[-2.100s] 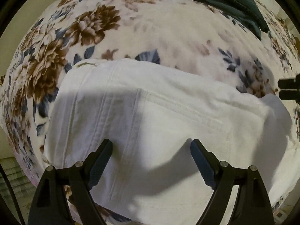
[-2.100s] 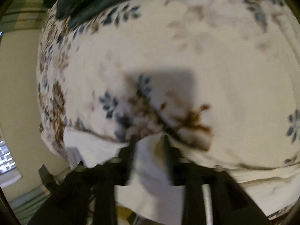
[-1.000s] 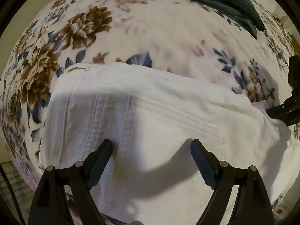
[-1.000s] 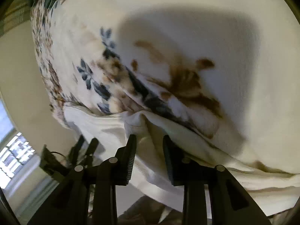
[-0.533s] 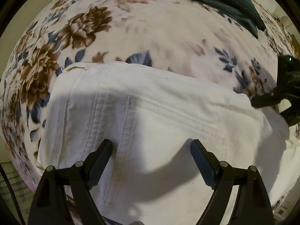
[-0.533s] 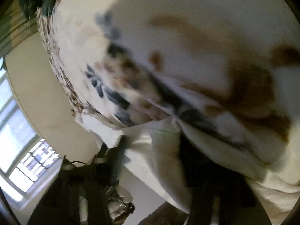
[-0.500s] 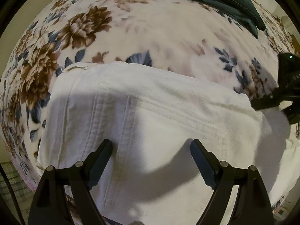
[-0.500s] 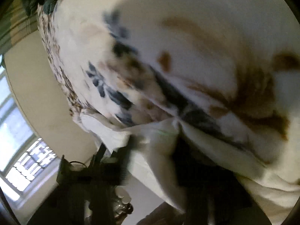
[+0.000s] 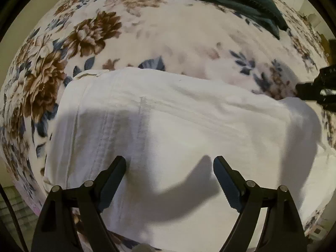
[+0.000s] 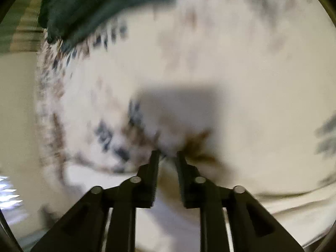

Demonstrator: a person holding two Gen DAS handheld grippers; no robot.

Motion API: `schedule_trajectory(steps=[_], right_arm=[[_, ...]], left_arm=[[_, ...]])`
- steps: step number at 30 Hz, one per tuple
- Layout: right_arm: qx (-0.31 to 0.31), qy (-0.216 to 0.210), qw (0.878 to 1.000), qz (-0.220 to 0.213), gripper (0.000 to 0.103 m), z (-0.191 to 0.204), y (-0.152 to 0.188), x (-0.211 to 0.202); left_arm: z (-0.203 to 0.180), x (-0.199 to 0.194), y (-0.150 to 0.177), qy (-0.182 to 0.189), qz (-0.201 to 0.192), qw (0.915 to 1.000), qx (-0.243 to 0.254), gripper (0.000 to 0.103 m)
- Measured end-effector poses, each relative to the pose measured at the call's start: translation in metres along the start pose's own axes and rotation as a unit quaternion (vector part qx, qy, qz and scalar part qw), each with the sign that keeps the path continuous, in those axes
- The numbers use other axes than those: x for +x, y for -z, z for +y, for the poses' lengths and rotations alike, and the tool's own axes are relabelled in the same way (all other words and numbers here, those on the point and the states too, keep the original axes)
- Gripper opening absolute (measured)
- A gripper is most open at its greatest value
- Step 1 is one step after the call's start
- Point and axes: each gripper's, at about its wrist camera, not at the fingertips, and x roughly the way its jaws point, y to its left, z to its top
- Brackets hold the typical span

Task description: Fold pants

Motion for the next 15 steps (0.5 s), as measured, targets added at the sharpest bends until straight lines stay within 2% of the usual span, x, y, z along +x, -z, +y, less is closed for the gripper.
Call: schedule_trajectory(steps=[2,3,5,6,7,8,9,10,11,12,13,15], right_arm=[[-0.025,-0.010,0.999,-0.019,0.022,0.009,0.001,-0.016],[-0.051,-0.032,0.998,-0.008,0.023,0.020,0.010,-0.020],[-0.085,-0.052,0.995,0.026,0.032,0.034,0.024,-0.014],[-0.096,-0.059,0.993,0.045,0.032,0.037,0.032,-0.006],[-0.099,-0.056,0.991,0.068,0.032,0.038,0.039,0.010],[-0.096,-0.037,0.992,0.070,0.032,0.031,0.041,0.022],[-0.089,0.002,0.995,0.053,0.031,0.021,0.041,0.030],[-0.076,0.038,0.996,0.019,0.029,0.009,0.039,0.031],[-0.055,0.037,0.998,-0.009,0.030,-0.002,0.037,0.025],[-0.025,0.013,0.999,-0.039,0.031,-0.017,0.036,0.013],[0.005,-0.040,0.996,-0.078,0.032,-0.033,0.041,-0.009],[0.016,-0.099,0.986,-0.135,0.060,-0.051,0.058,-0.041]], left_arm=[[-0.005,-0.007,0.001,0.005,-0.003,1.0000,0.002,0.085],[-0.007,-0.010,0.002,0.007,-0.006,1.0000,0.003,0.085],[-0.015,-0.017,0.003,0.014,-0.010,0.9998,0.006,0.085],[-0.019,-0.020,0.003,0.014,-0.013,0.9998,0.007,0.085],[-0.025,-0.023,0.002,0.013,-0.017,0.9997,0.009,0.085],[-0.030,-0.026,0.001,0.011,-0.021,0.9996,0.012,0.085],[-0.033,-0.027,0.001,0.005,-0.025,0.9995,0.018,0.085],[-0.038,-0.029,0.001,-0.003,-0.029,0.9993,0.025,0.085],[-0.042,-0.031,0.001,-0.011,-0.034,0.9989,0.032,0.085],[-0.045,-0.035,0.000,-0.018,-0.041,0.9982,0.040,0.085],[-0.050,-0.037,-0.002,-0.023,-0.046,0.9977,0.044,0.085],[-0.055,-0.042,0.000,-0.025,-0.056,0.9968,0.051,0.086]])
